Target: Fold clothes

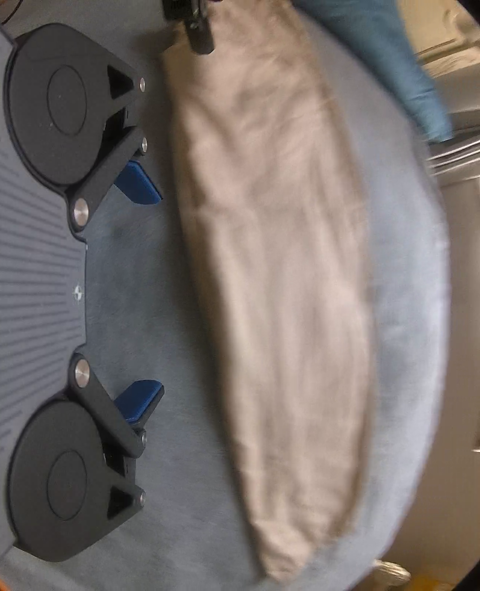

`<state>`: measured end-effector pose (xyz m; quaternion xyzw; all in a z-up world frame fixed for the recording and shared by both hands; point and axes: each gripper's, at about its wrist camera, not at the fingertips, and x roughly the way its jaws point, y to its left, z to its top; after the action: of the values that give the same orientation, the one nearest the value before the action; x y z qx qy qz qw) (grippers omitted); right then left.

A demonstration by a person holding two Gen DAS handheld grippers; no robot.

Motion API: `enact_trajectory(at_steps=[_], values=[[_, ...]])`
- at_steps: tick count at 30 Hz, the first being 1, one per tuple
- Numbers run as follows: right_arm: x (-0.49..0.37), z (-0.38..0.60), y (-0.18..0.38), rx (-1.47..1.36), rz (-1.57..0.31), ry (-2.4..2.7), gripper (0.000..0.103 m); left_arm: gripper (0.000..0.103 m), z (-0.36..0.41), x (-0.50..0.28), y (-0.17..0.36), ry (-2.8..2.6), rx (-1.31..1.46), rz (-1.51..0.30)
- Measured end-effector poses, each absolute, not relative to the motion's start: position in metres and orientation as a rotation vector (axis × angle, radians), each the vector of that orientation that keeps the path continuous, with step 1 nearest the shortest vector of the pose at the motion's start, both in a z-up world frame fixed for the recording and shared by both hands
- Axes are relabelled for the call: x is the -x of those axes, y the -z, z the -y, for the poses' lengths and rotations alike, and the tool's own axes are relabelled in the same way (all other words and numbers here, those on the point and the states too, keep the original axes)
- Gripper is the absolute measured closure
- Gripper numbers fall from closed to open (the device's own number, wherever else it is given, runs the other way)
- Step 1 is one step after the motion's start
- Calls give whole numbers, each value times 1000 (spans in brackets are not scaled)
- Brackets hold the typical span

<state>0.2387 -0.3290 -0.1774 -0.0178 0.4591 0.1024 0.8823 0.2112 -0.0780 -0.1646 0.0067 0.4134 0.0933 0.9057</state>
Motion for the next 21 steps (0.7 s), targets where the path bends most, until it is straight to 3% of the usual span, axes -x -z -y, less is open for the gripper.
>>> enact_trajectory(at_steps=[6, 13, 18, 21], values=[[-232, 331, 140, 21, -711, -211, 0, 0, 75, -219, 144, -108, 94, -743], [-221, 344, 117, -50, -494, -188, 0, 0, 75, -235, 141, -118, 118, -735], [-255, 335, 140, -28, -722, -297, 0, 0, 74, -252, 164, -179, 92, -821], [-261, 320, 140, 28, -697, -321, 0, 0, 71, -257, 178, -201, 117, -876]])
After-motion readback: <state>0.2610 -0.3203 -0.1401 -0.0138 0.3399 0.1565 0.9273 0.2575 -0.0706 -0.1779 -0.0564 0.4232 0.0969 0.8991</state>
